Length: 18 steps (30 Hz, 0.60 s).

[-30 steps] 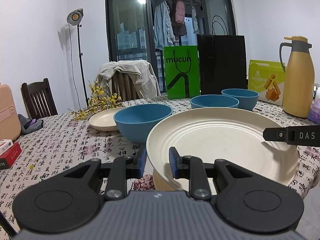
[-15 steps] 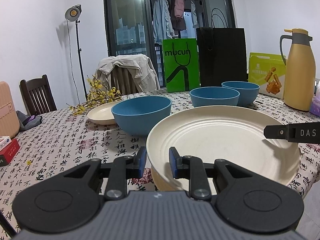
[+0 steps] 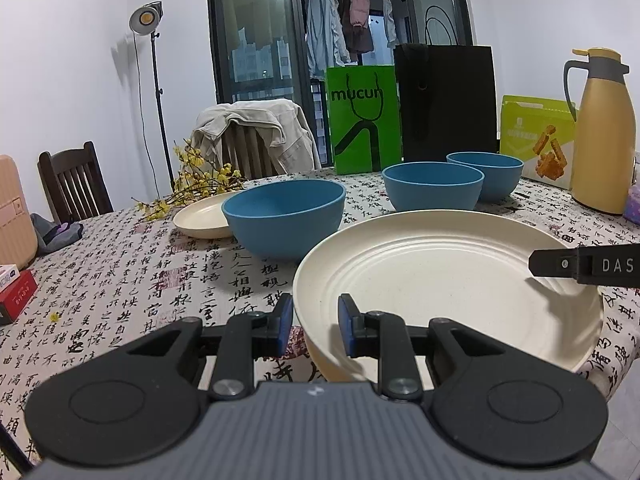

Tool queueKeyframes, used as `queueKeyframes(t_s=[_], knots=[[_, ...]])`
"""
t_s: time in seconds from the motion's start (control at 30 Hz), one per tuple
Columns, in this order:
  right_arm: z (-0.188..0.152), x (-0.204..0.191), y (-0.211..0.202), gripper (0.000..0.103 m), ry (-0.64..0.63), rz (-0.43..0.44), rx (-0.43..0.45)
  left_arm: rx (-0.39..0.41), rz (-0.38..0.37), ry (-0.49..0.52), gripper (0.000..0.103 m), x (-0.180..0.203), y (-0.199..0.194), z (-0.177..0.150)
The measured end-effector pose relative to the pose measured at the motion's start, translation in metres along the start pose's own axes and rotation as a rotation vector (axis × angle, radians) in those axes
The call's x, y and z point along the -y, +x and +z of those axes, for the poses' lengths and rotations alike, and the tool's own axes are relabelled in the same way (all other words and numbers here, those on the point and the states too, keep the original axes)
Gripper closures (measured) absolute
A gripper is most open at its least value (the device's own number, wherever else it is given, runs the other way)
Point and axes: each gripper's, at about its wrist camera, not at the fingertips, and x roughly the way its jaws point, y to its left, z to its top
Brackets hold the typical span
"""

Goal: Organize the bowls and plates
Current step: 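Bring the held cream plates beside the blue bowls with both tools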

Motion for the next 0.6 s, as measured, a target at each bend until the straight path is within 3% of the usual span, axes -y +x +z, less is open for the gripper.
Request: queueKeyframes(t_s=[0.6], knots=[[-0.008, 0.0, 0.011, 0.087, -0.02, -0.016, -0.017, -0.028, 0.015, 0.012, 0.078, 0.003, 0.013, -0.008]])
